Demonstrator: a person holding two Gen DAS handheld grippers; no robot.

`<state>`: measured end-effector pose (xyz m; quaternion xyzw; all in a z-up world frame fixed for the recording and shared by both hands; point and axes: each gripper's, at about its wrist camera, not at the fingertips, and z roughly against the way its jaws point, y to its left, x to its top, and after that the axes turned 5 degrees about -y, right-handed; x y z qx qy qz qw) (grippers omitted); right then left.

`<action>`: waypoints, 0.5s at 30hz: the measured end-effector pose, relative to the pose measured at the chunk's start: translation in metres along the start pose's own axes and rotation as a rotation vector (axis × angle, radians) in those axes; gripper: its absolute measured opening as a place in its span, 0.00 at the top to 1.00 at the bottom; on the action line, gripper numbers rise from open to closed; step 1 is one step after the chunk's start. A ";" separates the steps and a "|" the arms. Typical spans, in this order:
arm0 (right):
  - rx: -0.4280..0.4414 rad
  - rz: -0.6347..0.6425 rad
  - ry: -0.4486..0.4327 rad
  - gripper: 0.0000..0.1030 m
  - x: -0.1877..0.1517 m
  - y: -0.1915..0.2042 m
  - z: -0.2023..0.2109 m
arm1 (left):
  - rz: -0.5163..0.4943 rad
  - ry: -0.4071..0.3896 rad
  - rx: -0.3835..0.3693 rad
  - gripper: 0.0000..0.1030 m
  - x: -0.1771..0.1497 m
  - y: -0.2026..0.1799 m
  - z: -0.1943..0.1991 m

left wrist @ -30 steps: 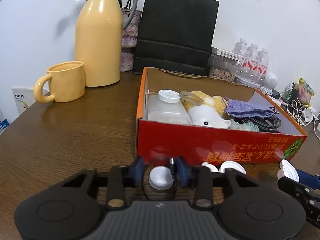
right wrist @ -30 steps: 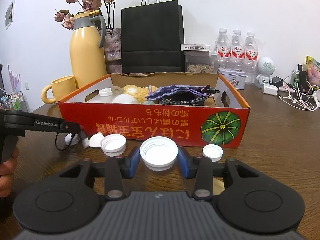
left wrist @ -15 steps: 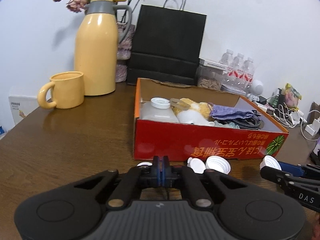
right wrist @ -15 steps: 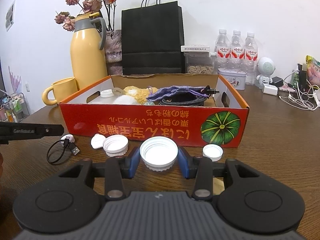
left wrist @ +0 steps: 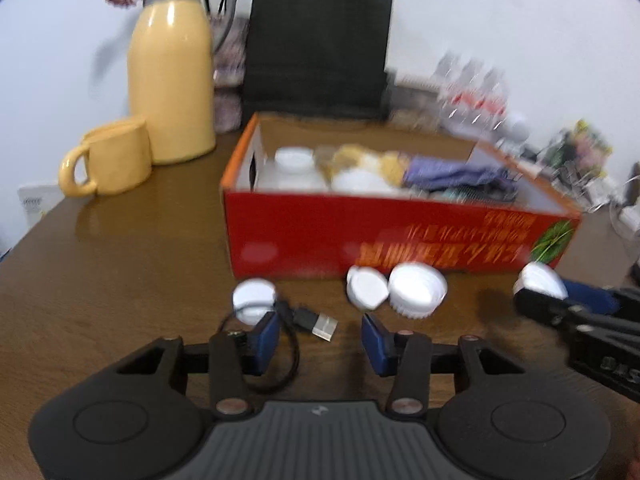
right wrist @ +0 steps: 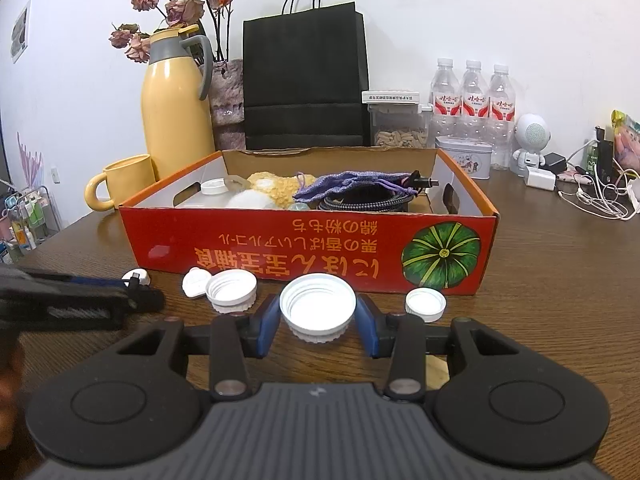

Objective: Organize objects
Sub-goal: 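Carry the white cap and black cable into the box and open both tools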

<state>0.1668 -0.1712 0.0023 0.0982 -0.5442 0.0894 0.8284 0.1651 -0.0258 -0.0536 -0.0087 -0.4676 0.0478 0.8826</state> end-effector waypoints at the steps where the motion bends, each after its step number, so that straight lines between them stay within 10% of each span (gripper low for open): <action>1: 0.001 0.000 -0.001 0.59 0.000 0.000 0.000 | -0.011 -0.008 0.040 0.63 0.000 -0.005 -0.001; 4: 0.007 0.002 -0.004 0.59 0.000 0.000 0.001 | -0.014 -0.017 0.059 0.92 -0.001 -0.007 0.000; 15: 0.016 -0.004 -0.024 0.59 -0.001 0.001 0.007 | 0.054 -0.062 -0.039 0.95 -0.015 0.007 0.024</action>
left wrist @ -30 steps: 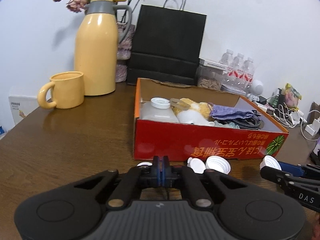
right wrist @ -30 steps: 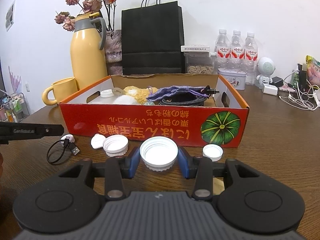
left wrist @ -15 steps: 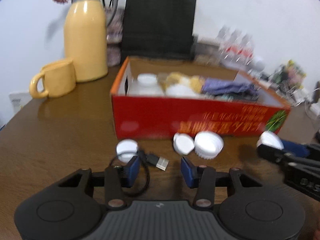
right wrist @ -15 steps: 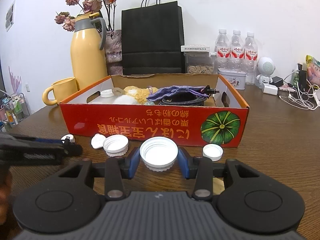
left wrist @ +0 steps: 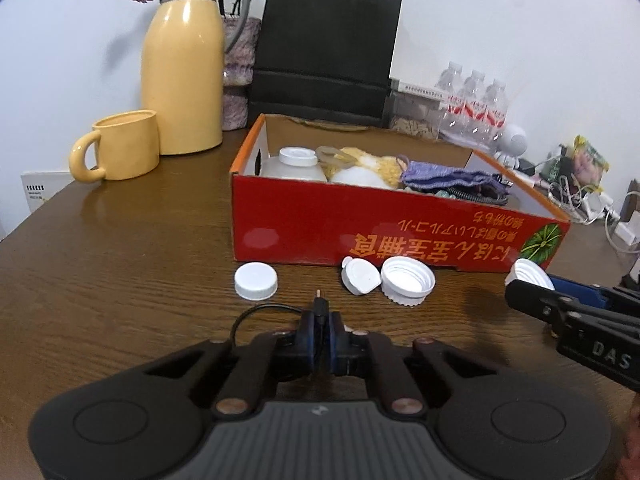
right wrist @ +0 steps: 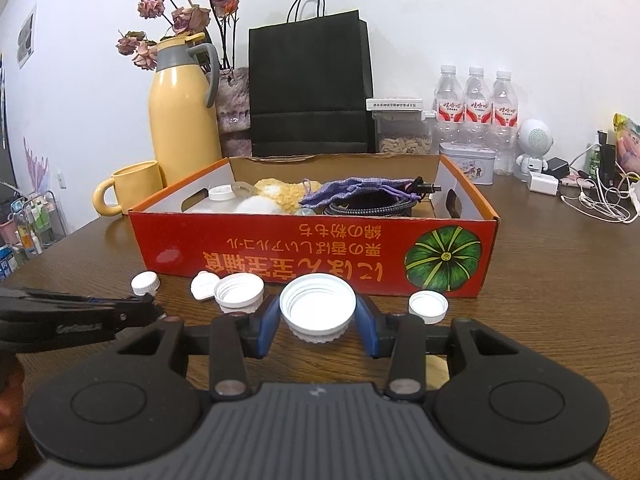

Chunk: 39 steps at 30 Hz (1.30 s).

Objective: Organize objects
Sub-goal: 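Carry the white cap and black cable into the box and open both tools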

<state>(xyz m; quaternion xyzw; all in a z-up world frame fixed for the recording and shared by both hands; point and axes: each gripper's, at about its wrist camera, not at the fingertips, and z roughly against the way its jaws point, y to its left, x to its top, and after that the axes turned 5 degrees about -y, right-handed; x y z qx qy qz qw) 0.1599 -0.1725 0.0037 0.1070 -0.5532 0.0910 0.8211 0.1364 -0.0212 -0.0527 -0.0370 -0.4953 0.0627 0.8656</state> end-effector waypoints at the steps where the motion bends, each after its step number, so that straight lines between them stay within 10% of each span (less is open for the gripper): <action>1: 0.000 -0.001 -0.003 0.59 0.000 0.000 0.001 | 0.002 -0.014 -0.009 0.95 0.000 0.001 0.005; 19: 0.026 0.042 -0.143 0.59 0.049 0.005 0.011 | -0.047 -0.228 -0.091 0.95 0.070 -0.023 0.040; 39: -0.033 0.026 -0.126 0.59 0.096 -0.022 -0.087 | -0.022 -0.220 -0.073 0.95 0.134 -0.035 -0.069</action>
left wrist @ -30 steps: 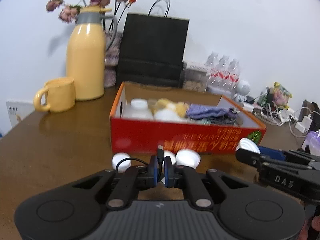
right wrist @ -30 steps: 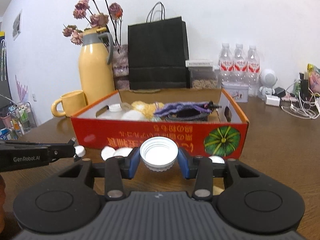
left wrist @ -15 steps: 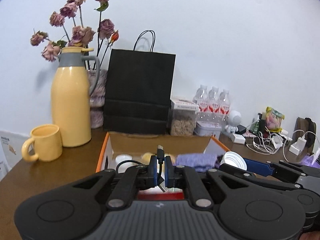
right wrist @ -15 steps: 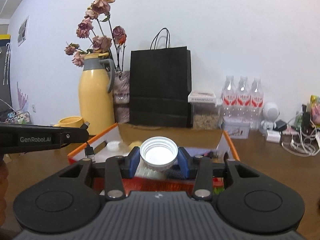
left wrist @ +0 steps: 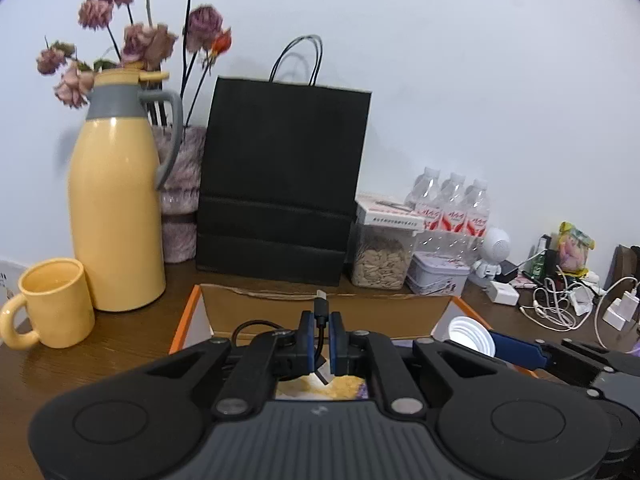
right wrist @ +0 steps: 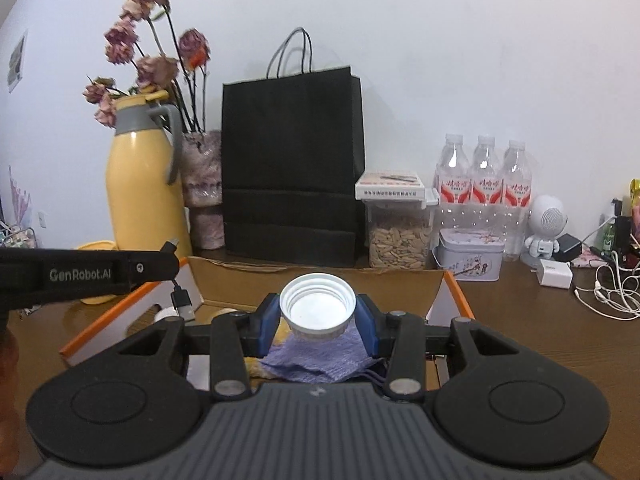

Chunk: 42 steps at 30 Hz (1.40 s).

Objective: Organize objects
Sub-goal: 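Carry the white cap and black cable into the box and open both tools, then withdraw both tools from the box toward the desk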

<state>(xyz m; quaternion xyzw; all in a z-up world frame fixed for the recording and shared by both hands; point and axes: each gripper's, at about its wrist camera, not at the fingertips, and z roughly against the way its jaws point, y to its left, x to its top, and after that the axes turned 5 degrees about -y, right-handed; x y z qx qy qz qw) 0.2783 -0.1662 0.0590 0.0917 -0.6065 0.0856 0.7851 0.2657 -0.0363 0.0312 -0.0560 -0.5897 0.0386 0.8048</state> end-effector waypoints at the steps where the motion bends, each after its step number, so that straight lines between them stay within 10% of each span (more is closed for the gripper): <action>1: -0.004 0.001 0.008 0.59 -0.001 -0.001 -0.004 | -0.001 0.008 0.000 0.95 -0.001 0.001 -0.005; 9: -0.003 -0.002 0.042 0.58 -0.003 -0.006 -0.024 | -0.016 0.053 0.018 0.94 -0.003 0.008 -0.030; 11: -0.001 0.002 0.068 0.40 -0.006 -0.006 -0.028 | -0.028 0.078 0.034 0.91 -0.005 0.008 -0.034; 14: -0.014 0.012 0.088 0.10 -0.009 -0.007 -0.029 | -0.032 0.093 0.062 0.52 -0.007 0.010 -0.038; 16: -0.024 0.021 0.089 0.00 -0.010 -0.006 -0.028 | -0.017 0.092 0.072 0.00 -0.008 0.014 -0.039; 42: -0.011 0.059 0.106 0.00 -0.009 -0.001 0.010 | -0.016 0.077 0.072 0.00 -0.014 0.011 0.002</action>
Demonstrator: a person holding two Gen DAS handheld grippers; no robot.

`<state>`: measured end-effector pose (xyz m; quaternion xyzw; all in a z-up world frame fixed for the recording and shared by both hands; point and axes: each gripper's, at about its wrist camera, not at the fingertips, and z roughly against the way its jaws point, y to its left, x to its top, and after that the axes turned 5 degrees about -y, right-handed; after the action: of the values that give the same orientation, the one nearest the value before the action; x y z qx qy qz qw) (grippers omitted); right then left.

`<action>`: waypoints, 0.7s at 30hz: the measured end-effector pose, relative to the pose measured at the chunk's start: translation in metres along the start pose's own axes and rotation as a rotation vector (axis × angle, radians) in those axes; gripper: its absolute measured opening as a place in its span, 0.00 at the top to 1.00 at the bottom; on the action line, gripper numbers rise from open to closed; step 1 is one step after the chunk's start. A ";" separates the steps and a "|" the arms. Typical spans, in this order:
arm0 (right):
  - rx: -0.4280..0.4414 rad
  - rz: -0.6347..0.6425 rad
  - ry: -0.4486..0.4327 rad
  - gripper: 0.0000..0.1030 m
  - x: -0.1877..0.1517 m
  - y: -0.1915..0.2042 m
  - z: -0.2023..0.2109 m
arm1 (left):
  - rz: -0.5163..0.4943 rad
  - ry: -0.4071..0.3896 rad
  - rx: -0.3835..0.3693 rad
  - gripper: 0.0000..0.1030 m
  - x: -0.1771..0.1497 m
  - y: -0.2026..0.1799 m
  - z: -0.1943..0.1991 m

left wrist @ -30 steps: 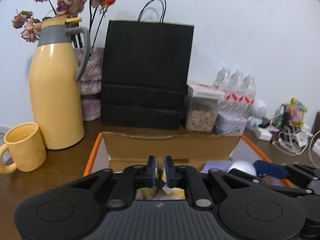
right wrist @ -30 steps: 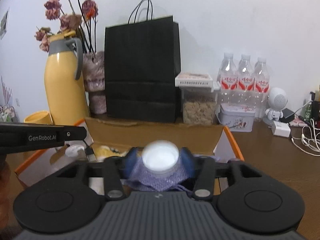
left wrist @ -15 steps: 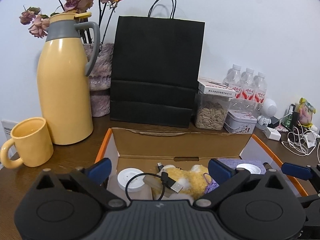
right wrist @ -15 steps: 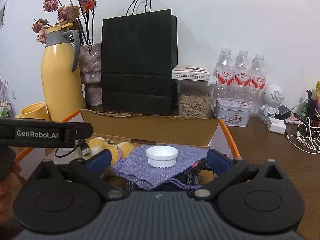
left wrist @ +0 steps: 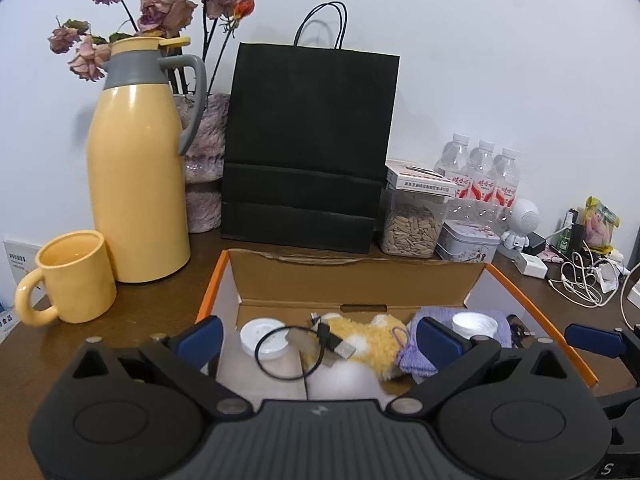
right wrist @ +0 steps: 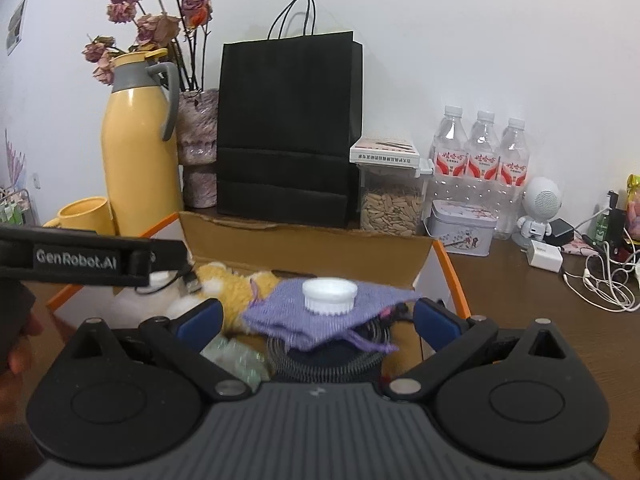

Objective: Organize objects
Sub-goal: 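Withdraw both tools from the box toward the desk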

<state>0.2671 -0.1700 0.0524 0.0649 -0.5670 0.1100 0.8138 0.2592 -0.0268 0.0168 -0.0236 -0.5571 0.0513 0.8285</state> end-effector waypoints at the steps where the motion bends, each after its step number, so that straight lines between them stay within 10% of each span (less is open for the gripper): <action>1: 0.000 0.002 0.000 0.00 -0.002 0.000 0.005 | -0.001 -0.002 -0.001 0.00 -0.002 0.001 0.005; 21: -0.035 0.012 0.186 0.00 -0.080 -0.029 0.072 | -0.055 0.141 0.080 0.00 -0.073 0.061 0.061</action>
<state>0.1823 -0.2231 0.0031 0.0367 -0.4912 0.1106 0.8632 0.1721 0.0248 -0.0336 0.0211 -0.4953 0.0490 0.8671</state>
